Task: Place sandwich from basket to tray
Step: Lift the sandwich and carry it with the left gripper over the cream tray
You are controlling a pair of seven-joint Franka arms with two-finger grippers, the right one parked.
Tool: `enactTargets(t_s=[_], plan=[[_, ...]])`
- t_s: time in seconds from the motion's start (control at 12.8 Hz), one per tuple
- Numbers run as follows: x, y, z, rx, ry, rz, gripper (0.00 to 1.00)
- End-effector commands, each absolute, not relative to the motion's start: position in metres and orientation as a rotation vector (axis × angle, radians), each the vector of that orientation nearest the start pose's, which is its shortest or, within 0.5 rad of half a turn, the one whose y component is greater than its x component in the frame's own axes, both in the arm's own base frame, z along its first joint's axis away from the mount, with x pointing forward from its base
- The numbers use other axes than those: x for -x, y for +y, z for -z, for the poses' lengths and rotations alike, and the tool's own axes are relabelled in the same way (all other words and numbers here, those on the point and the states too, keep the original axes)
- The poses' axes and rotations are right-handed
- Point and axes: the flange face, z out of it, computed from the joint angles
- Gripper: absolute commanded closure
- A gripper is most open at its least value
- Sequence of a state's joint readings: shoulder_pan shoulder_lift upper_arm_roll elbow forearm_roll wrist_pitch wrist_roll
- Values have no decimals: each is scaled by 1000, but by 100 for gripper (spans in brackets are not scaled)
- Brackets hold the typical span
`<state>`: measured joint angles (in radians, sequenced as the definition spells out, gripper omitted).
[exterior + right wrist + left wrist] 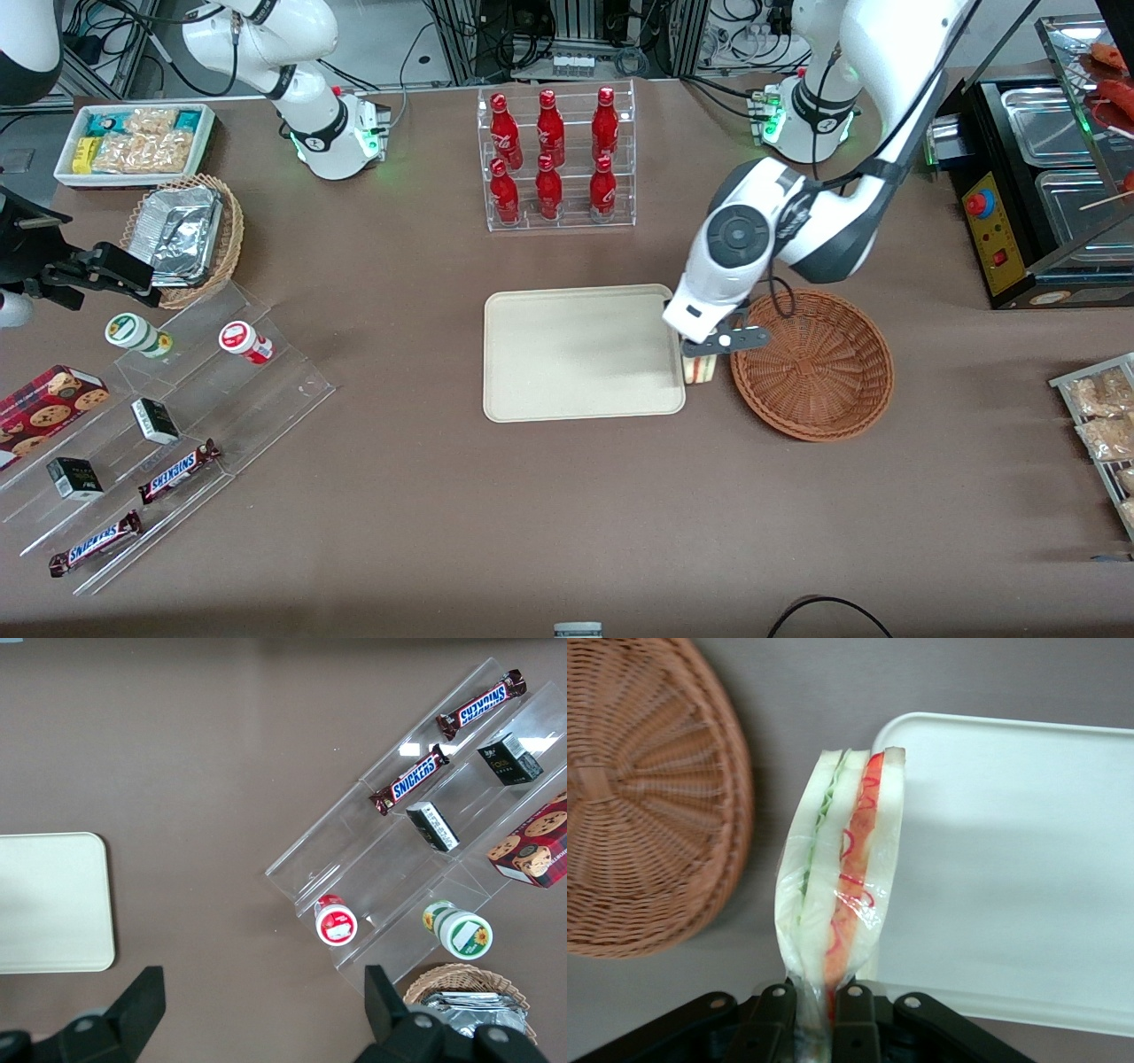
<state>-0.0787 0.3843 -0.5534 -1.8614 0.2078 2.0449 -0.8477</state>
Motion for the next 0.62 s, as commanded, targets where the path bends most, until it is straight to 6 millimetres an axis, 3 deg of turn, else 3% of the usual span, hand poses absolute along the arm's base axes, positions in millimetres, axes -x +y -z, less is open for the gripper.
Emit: enactTargets(t_s=[0.0,0.55], plan=[[-510,-385,-327,3063,-197,-159,94],[-489,-475,-311,3083,-261,-114,94]])
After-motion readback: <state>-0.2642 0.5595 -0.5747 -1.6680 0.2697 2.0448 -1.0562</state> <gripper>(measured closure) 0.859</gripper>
